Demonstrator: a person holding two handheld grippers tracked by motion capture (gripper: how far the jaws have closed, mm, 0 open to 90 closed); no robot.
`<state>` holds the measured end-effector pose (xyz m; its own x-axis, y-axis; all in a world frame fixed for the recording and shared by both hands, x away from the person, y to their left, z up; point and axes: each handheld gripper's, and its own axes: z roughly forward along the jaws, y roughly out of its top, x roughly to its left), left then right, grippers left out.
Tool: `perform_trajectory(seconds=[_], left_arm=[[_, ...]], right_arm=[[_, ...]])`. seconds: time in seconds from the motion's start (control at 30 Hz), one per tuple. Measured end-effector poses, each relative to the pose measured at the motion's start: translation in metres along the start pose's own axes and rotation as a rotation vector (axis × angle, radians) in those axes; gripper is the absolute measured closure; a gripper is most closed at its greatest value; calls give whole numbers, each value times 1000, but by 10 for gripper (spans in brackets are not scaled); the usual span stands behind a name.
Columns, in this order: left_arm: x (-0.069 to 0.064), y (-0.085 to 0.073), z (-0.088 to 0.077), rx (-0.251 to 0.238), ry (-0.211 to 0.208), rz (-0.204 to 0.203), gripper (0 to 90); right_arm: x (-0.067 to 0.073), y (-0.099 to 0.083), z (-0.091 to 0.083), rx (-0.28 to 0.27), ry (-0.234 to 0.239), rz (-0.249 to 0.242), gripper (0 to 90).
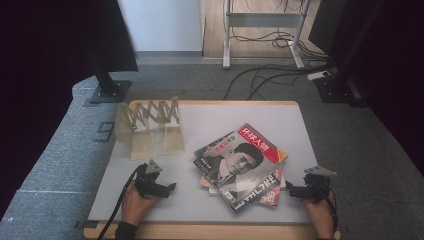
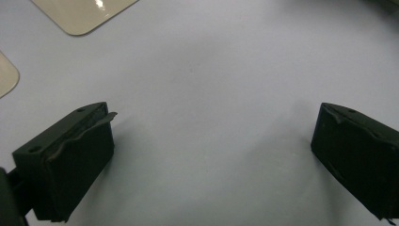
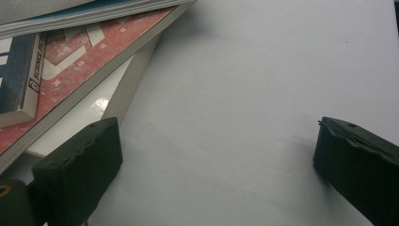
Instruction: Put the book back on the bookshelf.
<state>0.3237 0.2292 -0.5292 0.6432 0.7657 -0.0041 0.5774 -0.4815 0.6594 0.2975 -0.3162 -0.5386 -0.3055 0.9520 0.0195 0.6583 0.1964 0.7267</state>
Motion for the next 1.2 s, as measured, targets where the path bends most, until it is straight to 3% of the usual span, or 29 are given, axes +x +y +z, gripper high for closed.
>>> perform_trajectory(seconds=[0.9, 1.03, 1.2], left_arm=[[2, 1, 0, 0, -13, -11, 0], [3, 6, 1, -7, -40, -23, 6], [-1, 26, -1, -31, -57, -1, 6]], right_arm=[[0, 0, 0, 1, 0, 0, 11], [0, 0, 0, 1, 0, 2, 12], [0, 0, -1, 1, 1, -2, 18]])
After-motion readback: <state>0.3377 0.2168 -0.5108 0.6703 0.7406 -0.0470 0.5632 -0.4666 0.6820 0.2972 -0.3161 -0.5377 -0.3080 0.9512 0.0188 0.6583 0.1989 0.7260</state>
